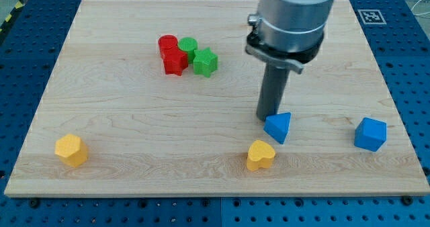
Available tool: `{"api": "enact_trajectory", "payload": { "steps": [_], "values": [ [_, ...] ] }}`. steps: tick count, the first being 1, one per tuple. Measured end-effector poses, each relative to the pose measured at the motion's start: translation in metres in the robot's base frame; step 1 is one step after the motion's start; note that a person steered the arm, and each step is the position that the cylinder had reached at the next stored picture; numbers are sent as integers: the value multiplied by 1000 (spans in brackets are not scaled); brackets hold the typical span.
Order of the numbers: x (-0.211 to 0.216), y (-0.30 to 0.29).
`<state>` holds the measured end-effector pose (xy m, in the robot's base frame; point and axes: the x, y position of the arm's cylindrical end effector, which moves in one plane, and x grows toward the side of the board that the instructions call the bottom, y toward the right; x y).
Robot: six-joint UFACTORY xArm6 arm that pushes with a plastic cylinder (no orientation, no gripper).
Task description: Slide the blue cube closer to the blue triangle
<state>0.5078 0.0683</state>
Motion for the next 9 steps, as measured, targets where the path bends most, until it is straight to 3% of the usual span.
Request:
{"api": "enact_trajectory", "payload": {
  "steps": [1,2,3,6,9],
  "values": [
    [-8,-9],
    [-35,21],
    [-35,68],
    [6,198],
    [50,170]
  ]
}}
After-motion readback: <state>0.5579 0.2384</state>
